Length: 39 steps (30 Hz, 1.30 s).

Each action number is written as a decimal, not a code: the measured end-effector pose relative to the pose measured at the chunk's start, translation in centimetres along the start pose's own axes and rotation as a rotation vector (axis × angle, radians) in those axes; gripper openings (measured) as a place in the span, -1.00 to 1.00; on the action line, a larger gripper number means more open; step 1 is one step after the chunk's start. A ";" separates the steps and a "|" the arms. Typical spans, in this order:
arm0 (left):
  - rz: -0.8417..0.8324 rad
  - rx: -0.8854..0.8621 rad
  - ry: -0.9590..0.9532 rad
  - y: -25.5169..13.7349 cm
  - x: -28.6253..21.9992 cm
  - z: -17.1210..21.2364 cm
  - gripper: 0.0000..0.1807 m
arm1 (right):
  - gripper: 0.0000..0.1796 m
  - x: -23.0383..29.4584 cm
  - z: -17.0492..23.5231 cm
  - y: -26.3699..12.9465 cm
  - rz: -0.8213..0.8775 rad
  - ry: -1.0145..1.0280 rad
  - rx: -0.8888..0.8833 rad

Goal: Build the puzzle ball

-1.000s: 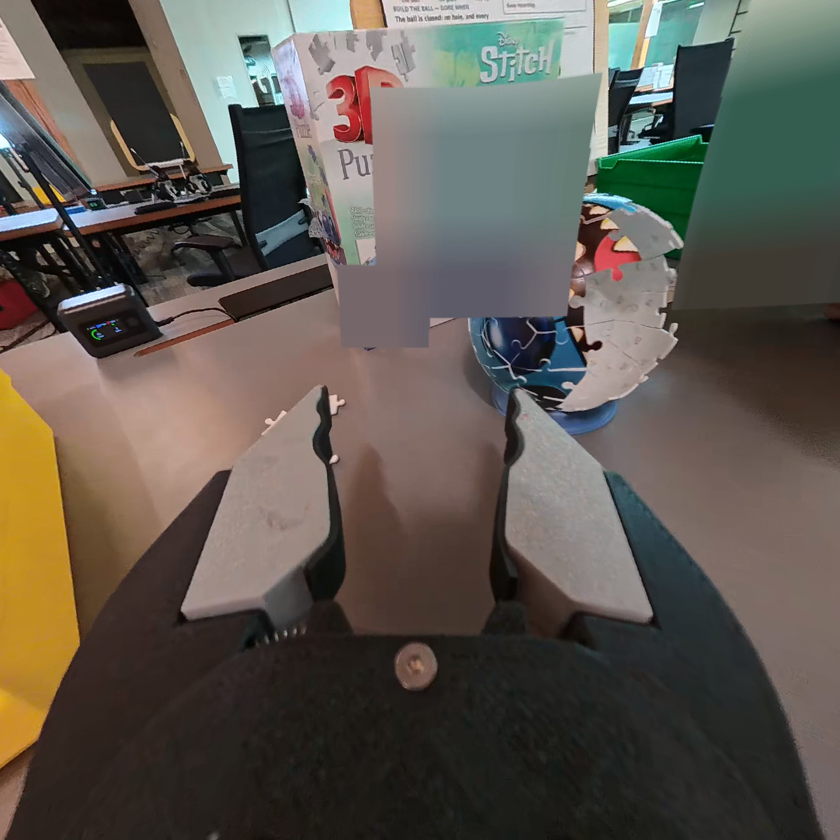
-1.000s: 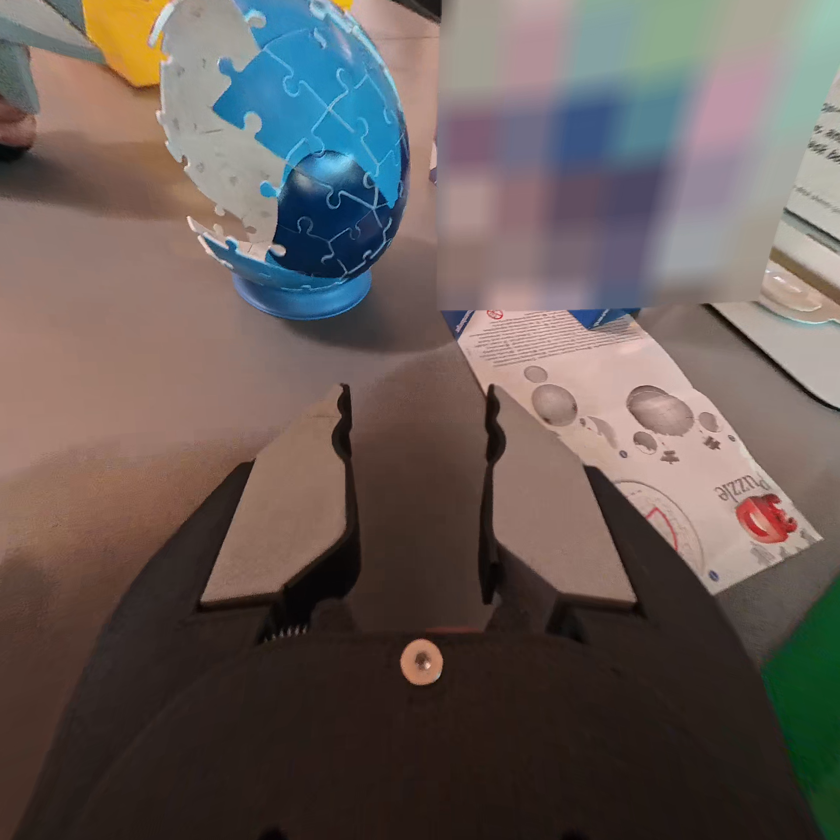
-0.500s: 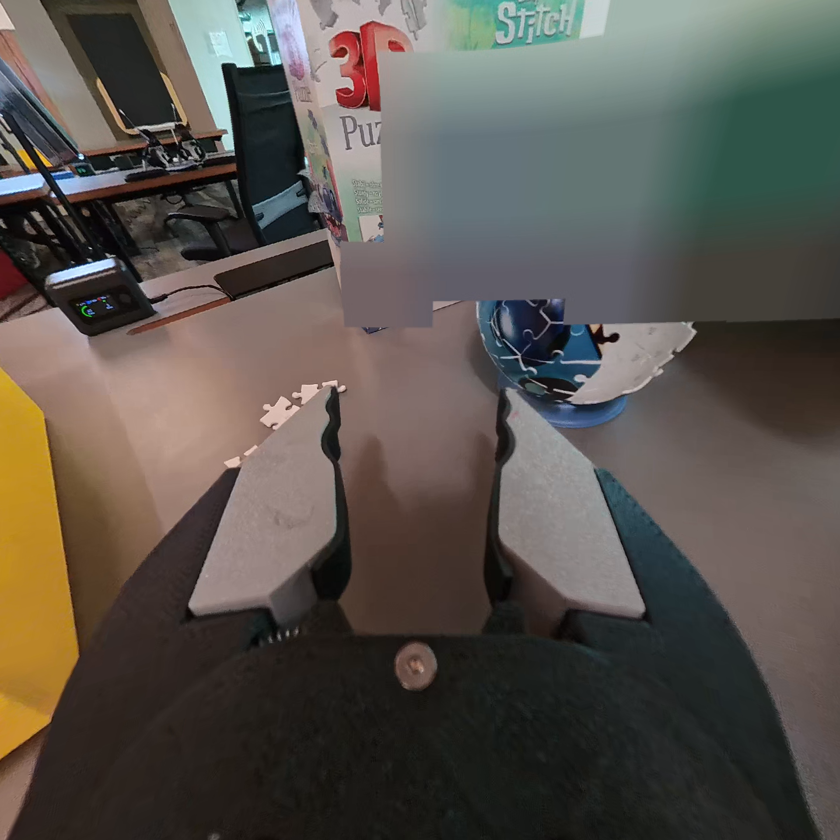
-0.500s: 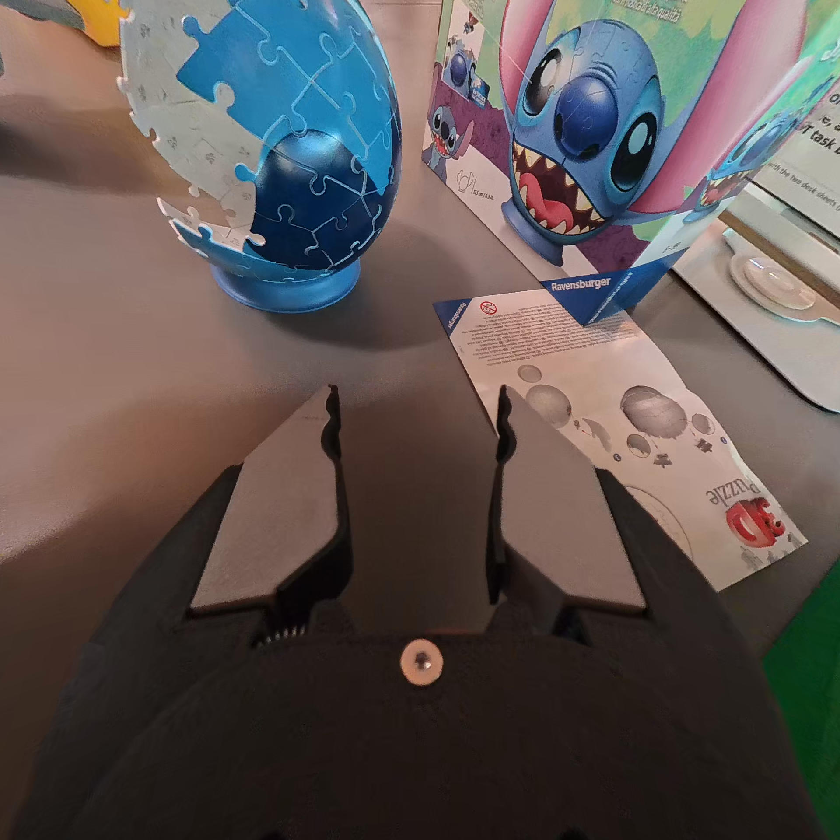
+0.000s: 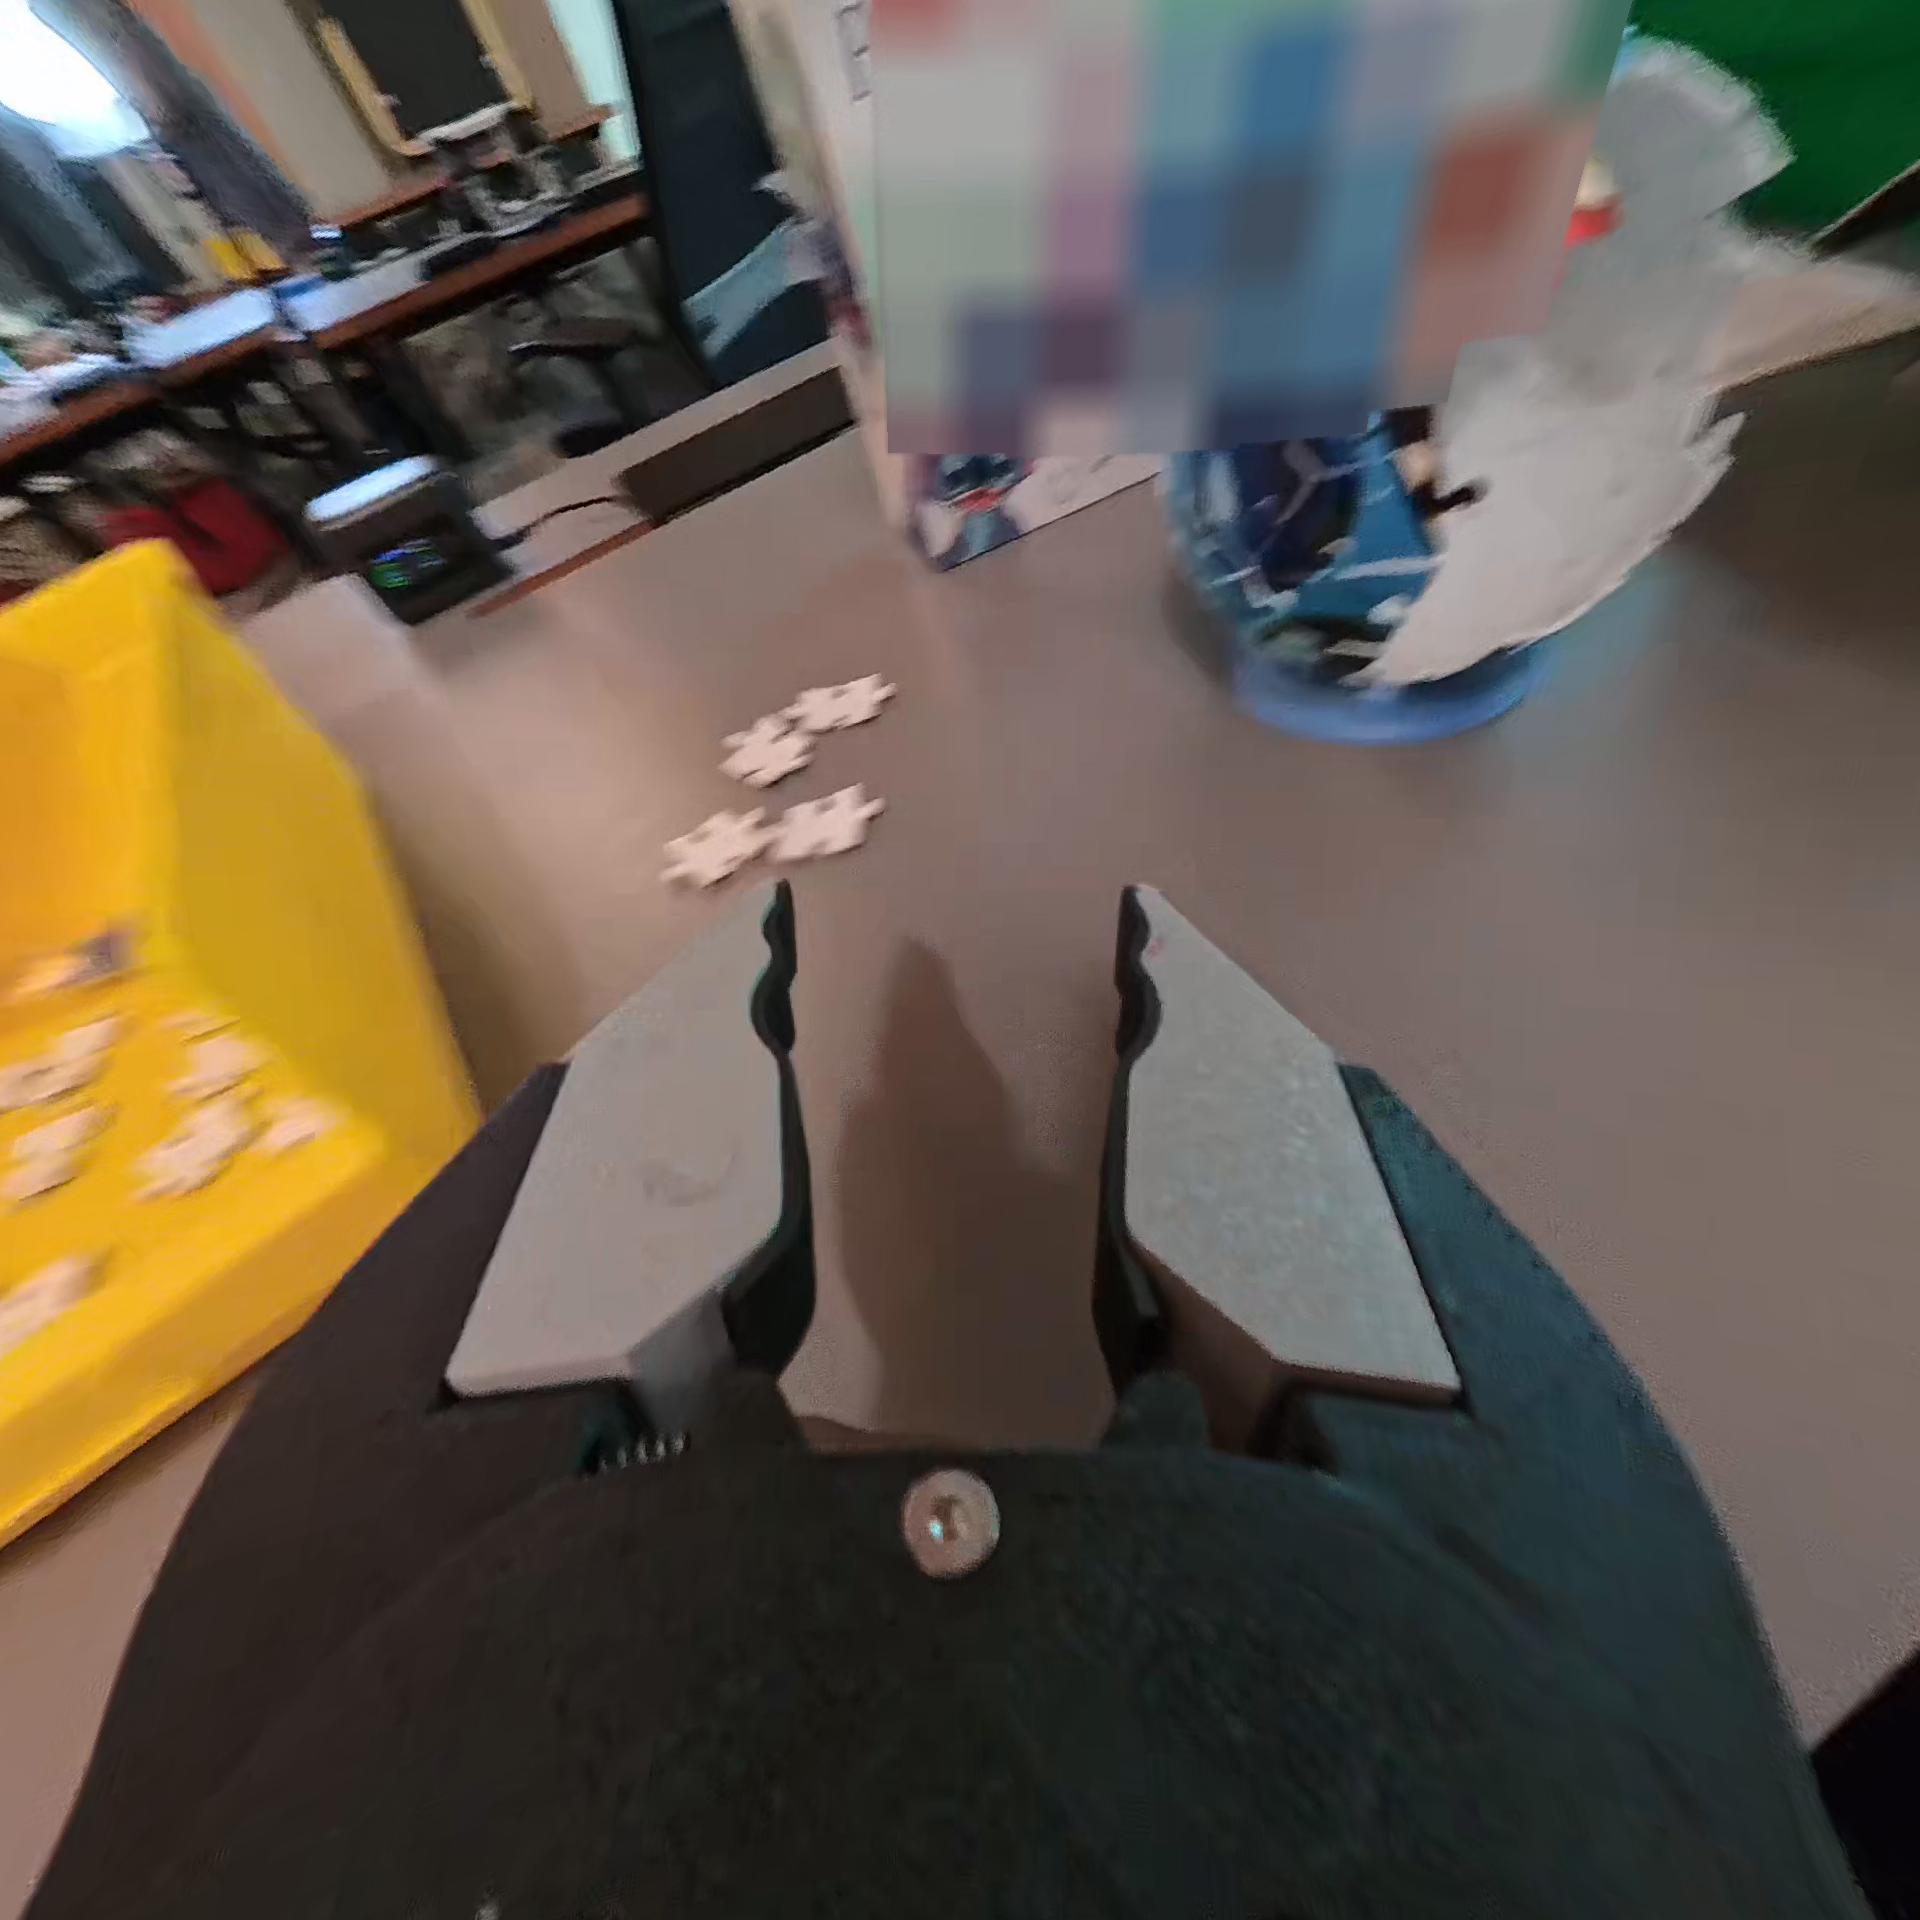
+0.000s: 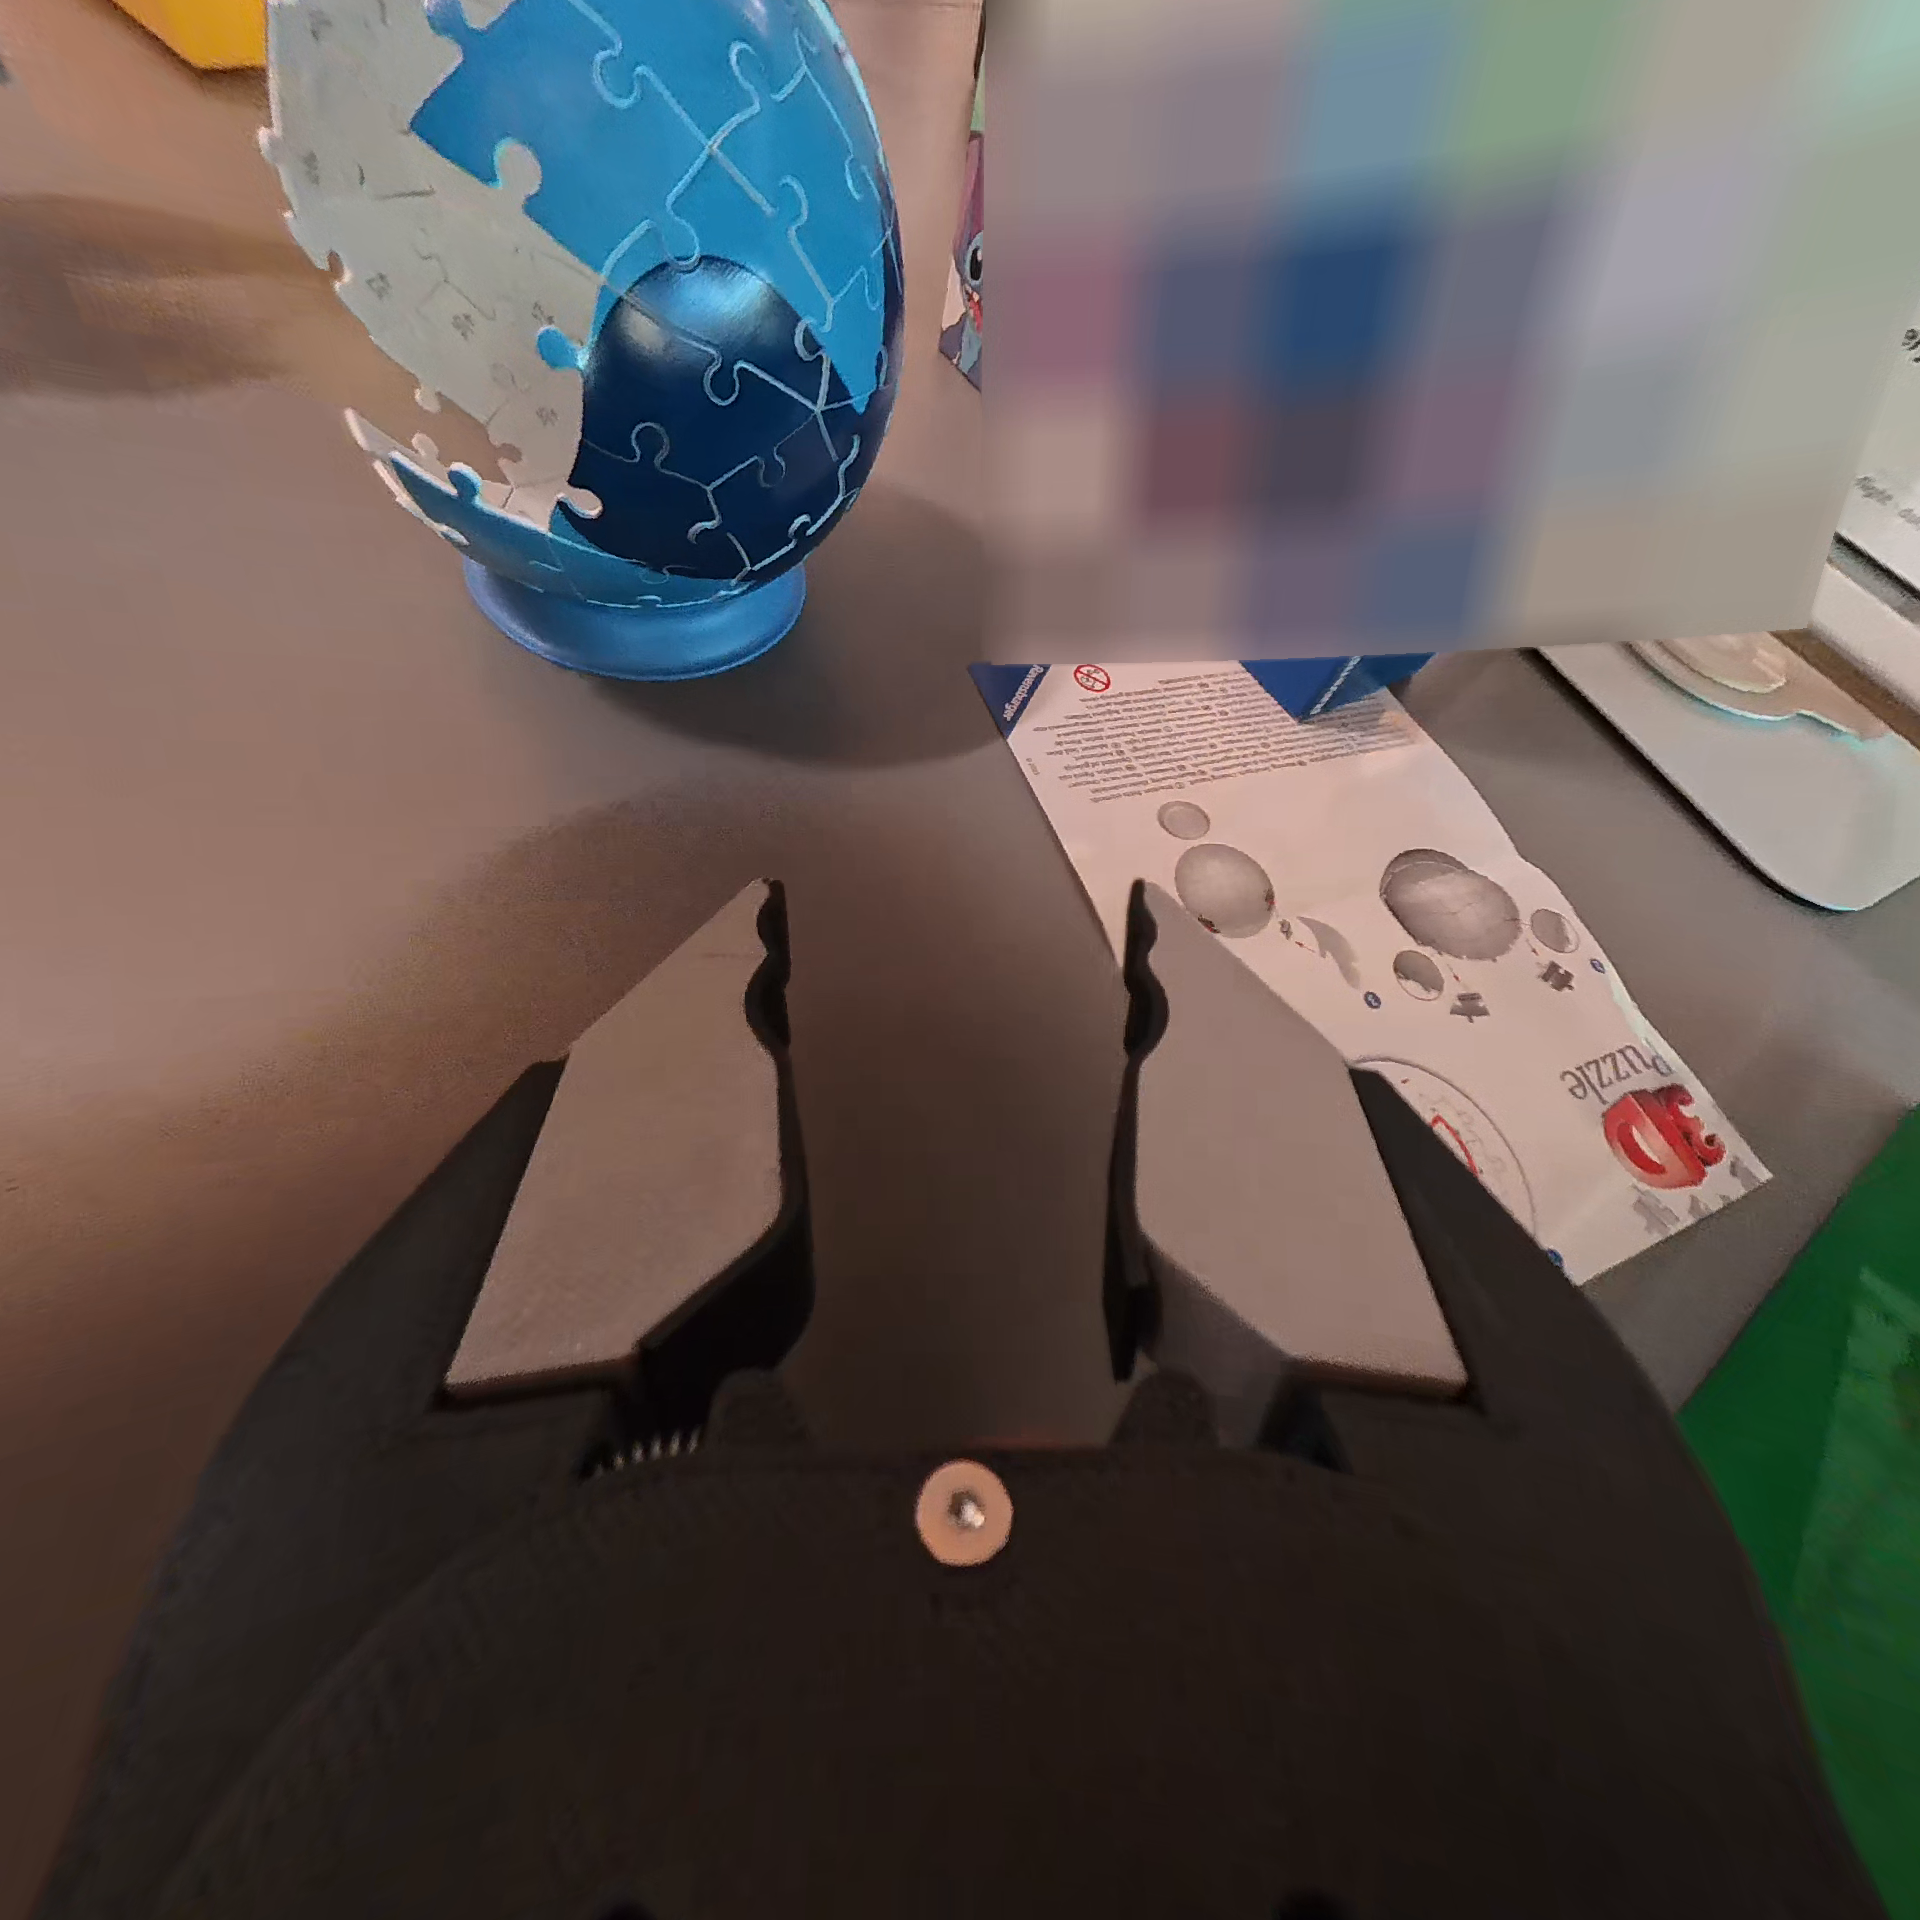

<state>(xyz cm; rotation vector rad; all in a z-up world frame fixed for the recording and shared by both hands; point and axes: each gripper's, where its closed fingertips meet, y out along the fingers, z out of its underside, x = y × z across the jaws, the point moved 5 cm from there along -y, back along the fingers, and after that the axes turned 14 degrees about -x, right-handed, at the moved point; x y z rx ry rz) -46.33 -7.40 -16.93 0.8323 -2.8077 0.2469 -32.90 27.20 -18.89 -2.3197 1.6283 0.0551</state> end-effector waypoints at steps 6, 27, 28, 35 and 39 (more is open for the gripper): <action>-0.252 0.109 0.047 -7.4 11.0 -0.9 -0.30 | -0.33 0.5 0.3 0.3 0.044 -0.110 0.038; -0.057 0.881 -0.029 8.0 32.3 7.1 -0.64 | -0.39 -2.6 0.2 0.9 0.235 -0.128 0.028; -0.073 0.898 -0.025 8.3 32.7 7.6 -0.66 | -0.40 -2.5 0.1 0.9 0.236 -0.135 0.027; -0.142 0.974 -0.102 8.4 34.7 9.1 -0.66 | -0.43 -2.1 -0.1 0.8 0.234 -0.174 0.010; -0.157 1.035 -0.112 8.5 34.6 10.1 -0.71 | -0.44 -2.1 -0.1 0.8 0.222 -0.171 0.004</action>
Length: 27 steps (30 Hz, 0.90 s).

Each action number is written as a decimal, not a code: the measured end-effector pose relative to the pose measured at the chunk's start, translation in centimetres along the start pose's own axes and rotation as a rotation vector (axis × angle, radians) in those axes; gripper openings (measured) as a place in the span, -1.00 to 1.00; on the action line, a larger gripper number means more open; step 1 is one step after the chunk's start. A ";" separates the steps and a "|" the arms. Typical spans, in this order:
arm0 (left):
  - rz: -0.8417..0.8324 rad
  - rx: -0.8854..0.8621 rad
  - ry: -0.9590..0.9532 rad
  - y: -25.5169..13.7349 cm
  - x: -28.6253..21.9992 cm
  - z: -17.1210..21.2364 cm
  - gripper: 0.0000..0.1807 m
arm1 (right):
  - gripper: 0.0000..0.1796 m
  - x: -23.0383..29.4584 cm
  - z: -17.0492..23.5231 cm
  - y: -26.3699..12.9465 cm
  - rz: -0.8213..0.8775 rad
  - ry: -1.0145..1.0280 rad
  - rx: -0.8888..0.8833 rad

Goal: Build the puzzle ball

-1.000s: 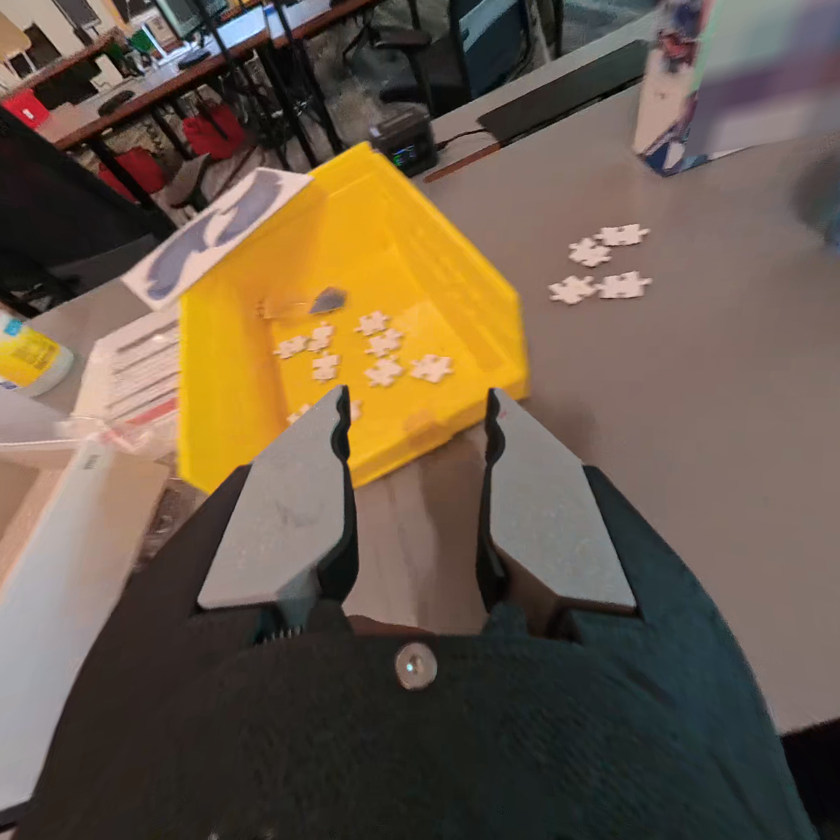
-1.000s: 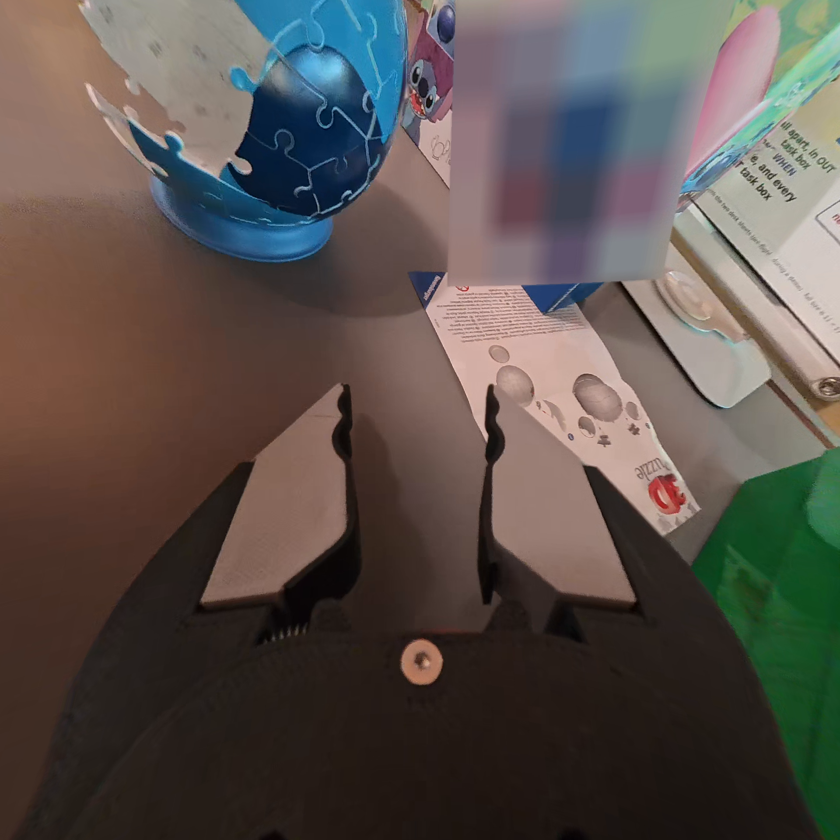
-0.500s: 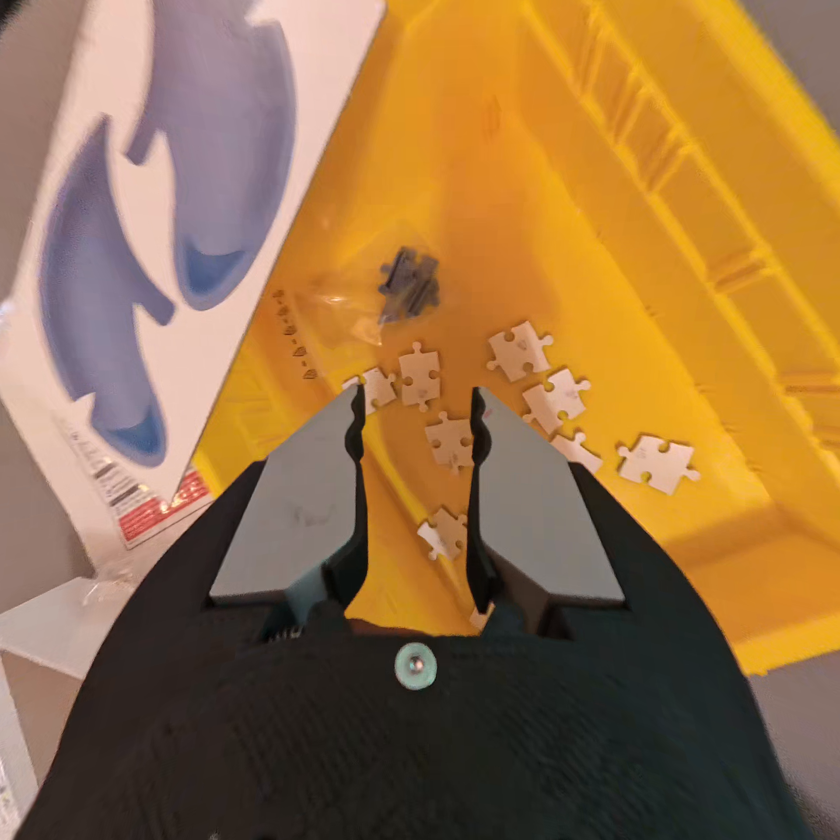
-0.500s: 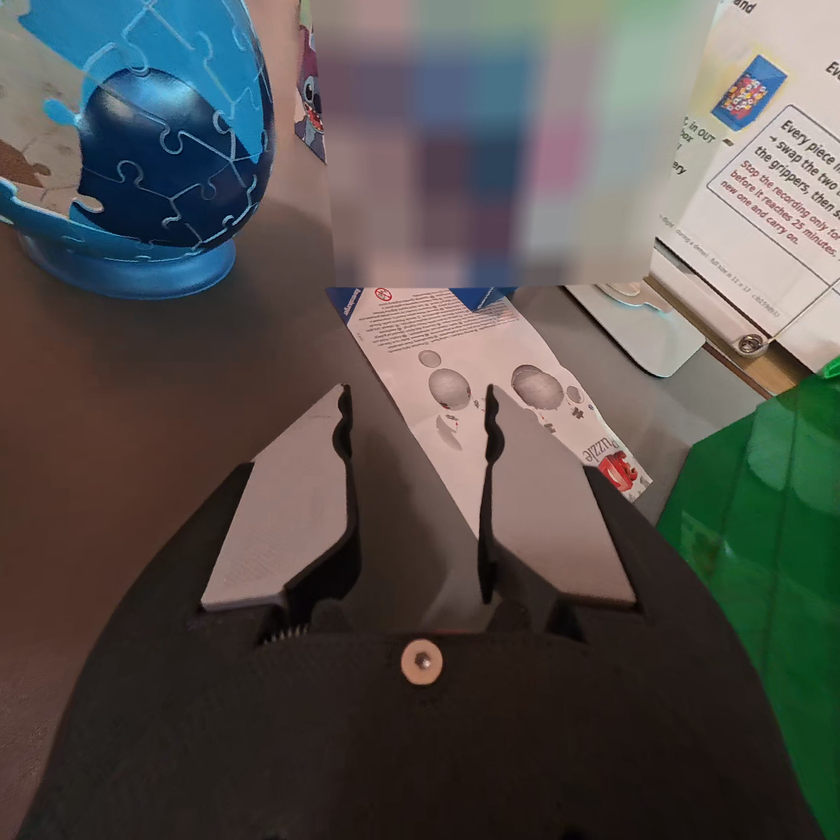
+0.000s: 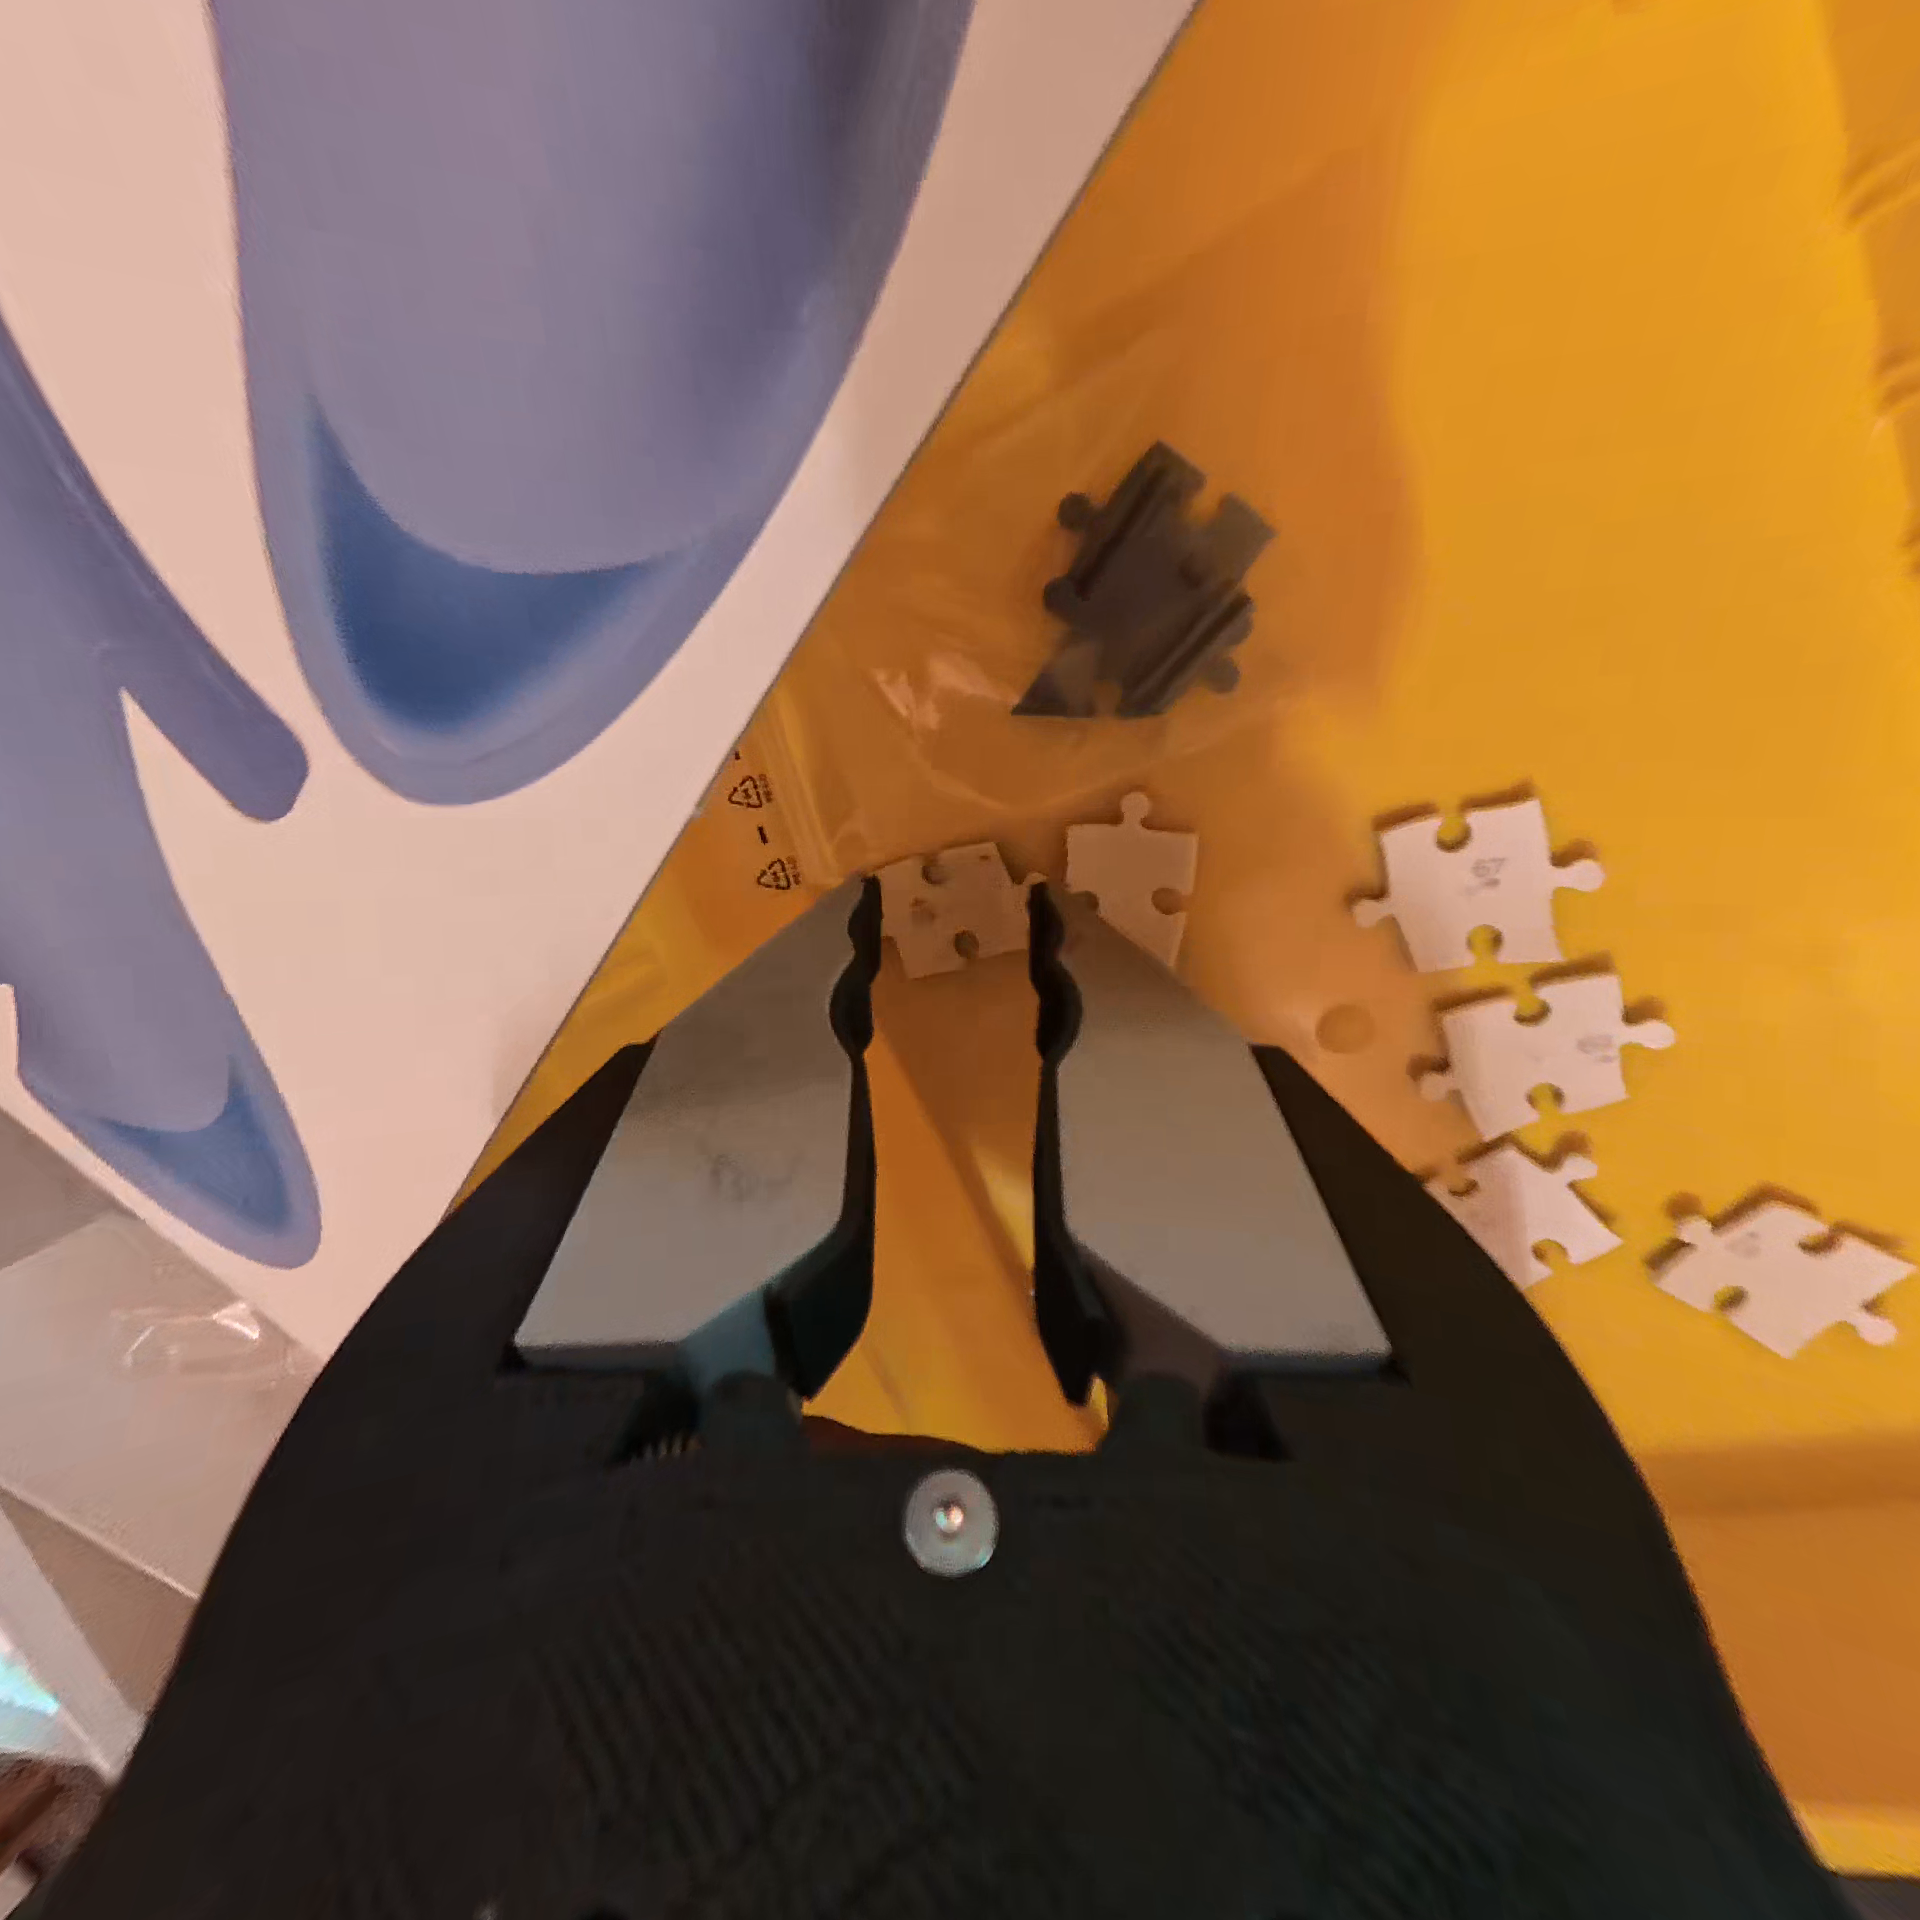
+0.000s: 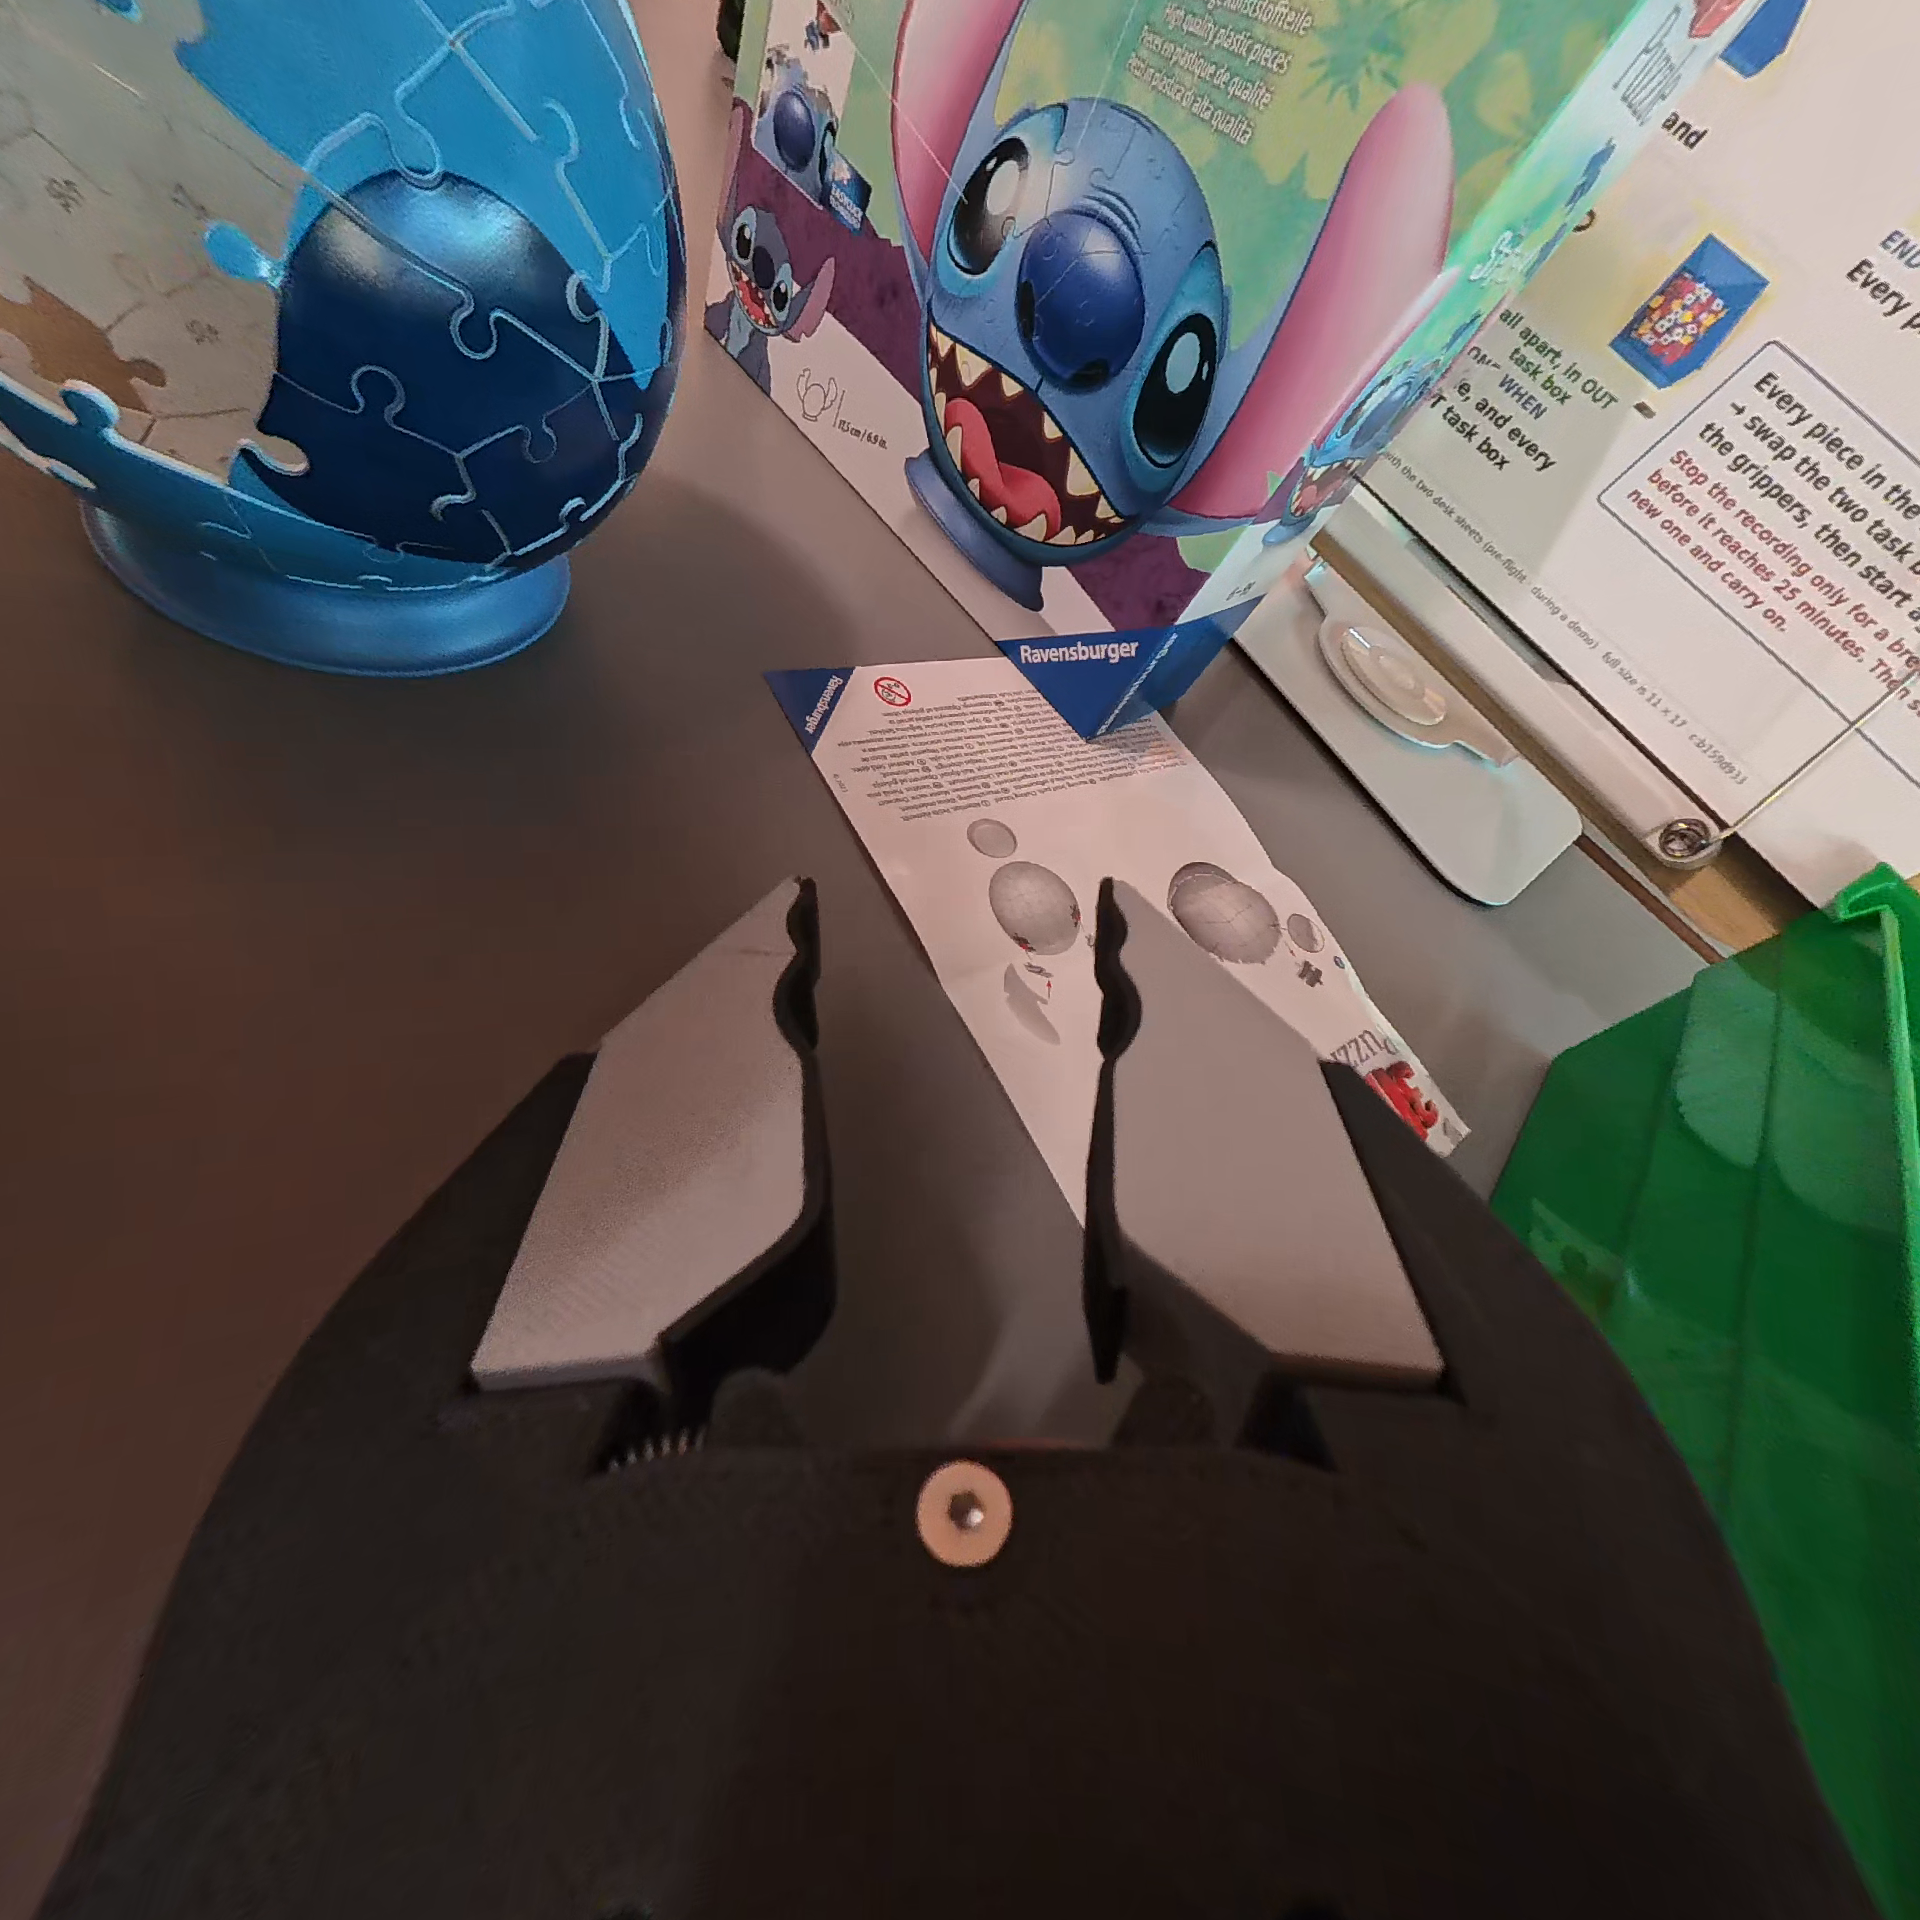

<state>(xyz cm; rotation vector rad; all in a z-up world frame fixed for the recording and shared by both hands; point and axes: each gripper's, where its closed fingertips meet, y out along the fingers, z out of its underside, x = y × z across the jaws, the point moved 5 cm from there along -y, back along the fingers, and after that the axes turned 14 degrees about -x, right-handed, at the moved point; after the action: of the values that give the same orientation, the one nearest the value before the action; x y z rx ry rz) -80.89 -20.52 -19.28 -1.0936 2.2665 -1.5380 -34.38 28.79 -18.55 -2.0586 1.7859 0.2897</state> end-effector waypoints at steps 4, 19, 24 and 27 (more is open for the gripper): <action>-0.018 0.027 -0.001 0.7 -0.1 0.0 -0.77 | -0.46 -0.1 -0.3 -0.2 -0.001 0.011 -0.026; 0.139 -0.084 0.116 -4.8 -4.5 1.1 -1.00 | -0.51 0.1 -0.3 -0.2 -0.007 -0.002 -0.028; 0.027 -0.495 0.137 -10.1 -6.4 -1.1 -0.91 | -0.51 -0.3 -0.1 -0.1 0.035 -0.014 -0.012; -0.033 -0.646 0.138 -12.6 -6.8 0.1 -0.90 | -0.51 -0.8 0.1 0.0 0.072 -0.023 0.007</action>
<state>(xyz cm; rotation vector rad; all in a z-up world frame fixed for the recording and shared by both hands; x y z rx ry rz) -70.12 -18.45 -10.07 -1.1866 2.9571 -0.9150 -34.47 29.56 -18.34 -1.9818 1.8469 0.3259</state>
